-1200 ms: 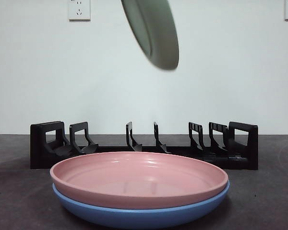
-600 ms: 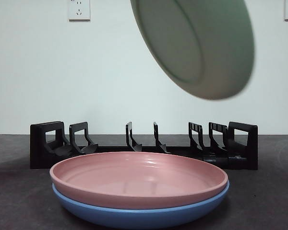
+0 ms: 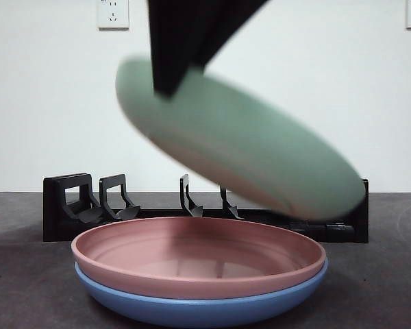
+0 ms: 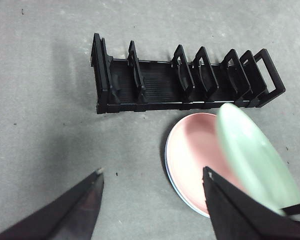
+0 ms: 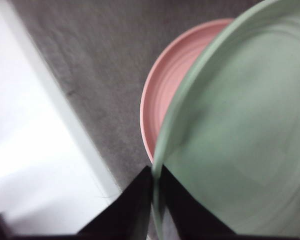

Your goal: Place the plate

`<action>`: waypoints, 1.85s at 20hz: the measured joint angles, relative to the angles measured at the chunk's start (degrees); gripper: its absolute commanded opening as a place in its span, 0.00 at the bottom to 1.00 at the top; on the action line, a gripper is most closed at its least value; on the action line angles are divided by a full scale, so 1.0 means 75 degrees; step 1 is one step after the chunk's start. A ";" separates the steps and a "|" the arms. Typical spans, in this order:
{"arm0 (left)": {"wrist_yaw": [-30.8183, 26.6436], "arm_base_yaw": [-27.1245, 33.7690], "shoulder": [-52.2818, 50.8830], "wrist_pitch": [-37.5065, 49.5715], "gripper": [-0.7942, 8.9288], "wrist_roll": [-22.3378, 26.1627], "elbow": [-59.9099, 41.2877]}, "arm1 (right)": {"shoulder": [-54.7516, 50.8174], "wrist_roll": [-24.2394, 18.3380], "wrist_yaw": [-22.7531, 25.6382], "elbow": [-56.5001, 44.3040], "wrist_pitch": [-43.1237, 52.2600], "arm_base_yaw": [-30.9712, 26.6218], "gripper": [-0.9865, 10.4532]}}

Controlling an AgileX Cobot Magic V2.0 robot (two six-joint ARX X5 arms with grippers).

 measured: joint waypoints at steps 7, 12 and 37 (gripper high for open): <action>-0.0003 0.0000 0.0000 -0.0003 0.40 0.0000 0.0000 | 0.0938 -0.0440 0.0003 0.0000 0.0460 0.0038 0.10; -0.0003 0.0000 0.0000 -0.0003 0.40 0.0000 0.0000 | 0.1387 -0.0699 0.0017 0.0000 0.0638 0.0038 0.10; -0.0017 0.0000 0.0000 0.0052 0.40 0.0006 0.0000 | -0.0318 -0.1093 0.0522 0.0303 0.1571 -0.1172 0.35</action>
